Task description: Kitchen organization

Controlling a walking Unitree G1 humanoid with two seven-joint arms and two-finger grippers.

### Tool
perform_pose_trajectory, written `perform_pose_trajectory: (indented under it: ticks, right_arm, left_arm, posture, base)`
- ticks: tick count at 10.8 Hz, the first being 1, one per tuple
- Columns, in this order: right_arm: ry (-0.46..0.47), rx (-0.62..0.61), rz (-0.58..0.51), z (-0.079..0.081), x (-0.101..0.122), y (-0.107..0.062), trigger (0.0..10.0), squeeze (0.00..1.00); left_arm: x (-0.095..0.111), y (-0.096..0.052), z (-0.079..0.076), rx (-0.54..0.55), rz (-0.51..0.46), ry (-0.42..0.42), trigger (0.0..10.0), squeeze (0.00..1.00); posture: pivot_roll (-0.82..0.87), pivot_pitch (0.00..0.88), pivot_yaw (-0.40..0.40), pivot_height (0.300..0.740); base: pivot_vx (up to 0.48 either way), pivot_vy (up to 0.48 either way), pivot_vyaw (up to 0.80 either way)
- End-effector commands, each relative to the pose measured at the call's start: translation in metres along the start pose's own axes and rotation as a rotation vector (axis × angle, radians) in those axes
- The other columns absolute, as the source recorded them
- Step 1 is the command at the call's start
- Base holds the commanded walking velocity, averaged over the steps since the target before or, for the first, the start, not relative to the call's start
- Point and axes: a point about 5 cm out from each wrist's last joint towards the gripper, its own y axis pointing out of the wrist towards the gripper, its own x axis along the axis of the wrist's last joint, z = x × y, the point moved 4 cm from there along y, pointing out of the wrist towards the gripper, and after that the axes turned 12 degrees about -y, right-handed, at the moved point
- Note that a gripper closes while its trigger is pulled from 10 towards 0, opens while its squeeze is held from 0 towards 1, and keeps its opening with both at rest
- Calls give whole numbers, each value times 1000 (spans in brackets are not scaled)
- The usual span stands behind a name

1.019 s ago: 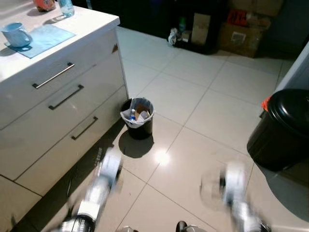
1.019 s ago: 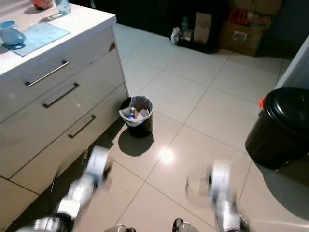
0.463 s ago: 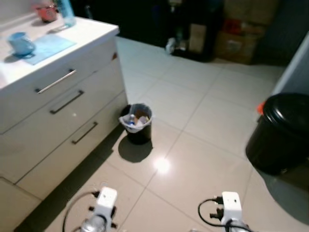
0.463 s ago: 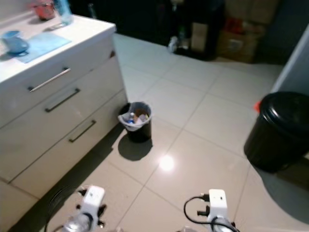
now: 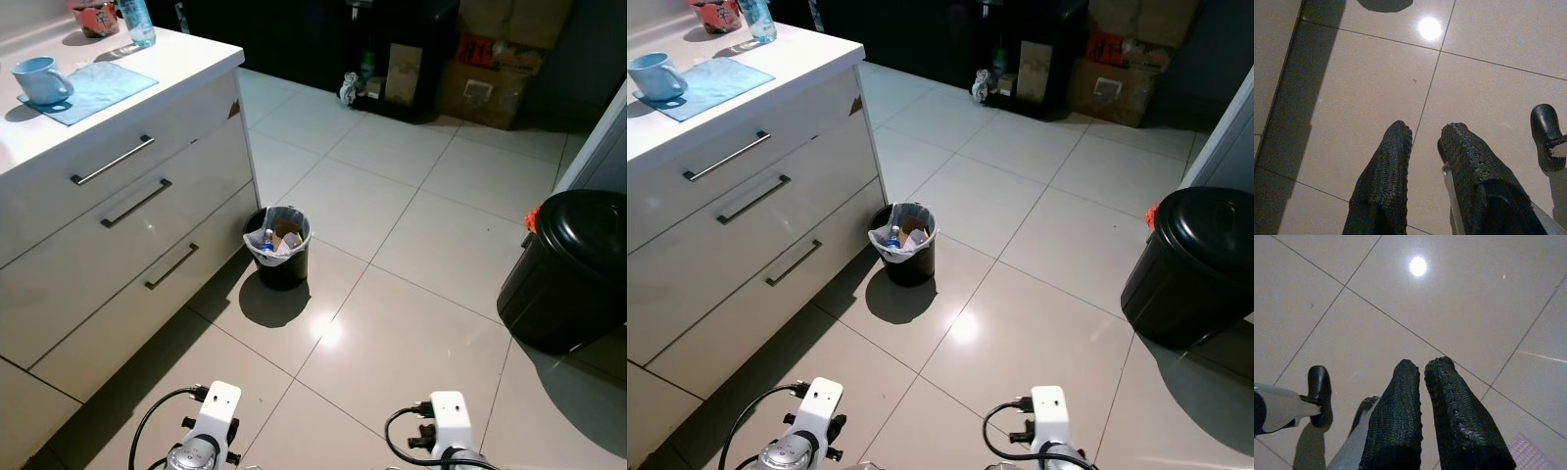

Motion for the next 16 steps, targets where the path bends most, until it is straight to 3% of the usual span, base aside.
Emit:
perform_pose_trajectory:
  ticks: [1, 5, 16]
  right_arm:
    - [-8, 15, 4, 3, 0, 0, 10000, 0]
    - [-32, 49, -9, 9, 2, 1, 10000, 0]
    - [-100, 74, 21, 14, -8, -2, 10000, 0]
  left_arm:
    - [2, 1, 2, 3, 4, 19, 10000, 0]
    - [4, 1, -1, 0, 0, 24, 10000, 0]
    - [0, 0, -4, -7, 2, 34, 10000, 0]
  posture:
    - [-70, 107, 47, 740]
    - [-54, 129, 53, 740]
    - [-52, 123, 54, 740]
  base:
    - [0, 0, 0]
    - [0, 0, 136]
    - [0, 0, 800]
